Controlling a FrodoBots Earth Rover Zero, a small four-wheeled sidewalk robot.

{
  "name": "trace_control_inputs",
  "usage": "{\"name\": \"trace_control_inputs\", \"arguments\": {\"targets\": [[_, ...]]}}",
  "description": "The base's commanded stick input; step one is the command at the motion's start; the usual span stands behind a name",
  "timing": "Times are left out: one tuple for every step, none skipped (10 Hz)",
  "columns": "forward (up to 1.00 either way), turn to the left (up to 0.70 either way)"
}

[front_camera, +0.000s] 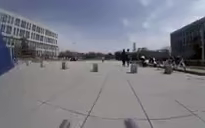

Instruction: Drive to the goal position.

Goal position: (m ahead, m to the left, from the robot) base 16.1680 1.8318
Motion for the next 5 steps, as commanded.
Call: {"name": "trace_control_inputs", "arguments": {"targets": [[0.70, 0.00], [0.70, -0.05], [0.70, -0.25], [0.70, -0.33], [0.70, -0.35]]}}
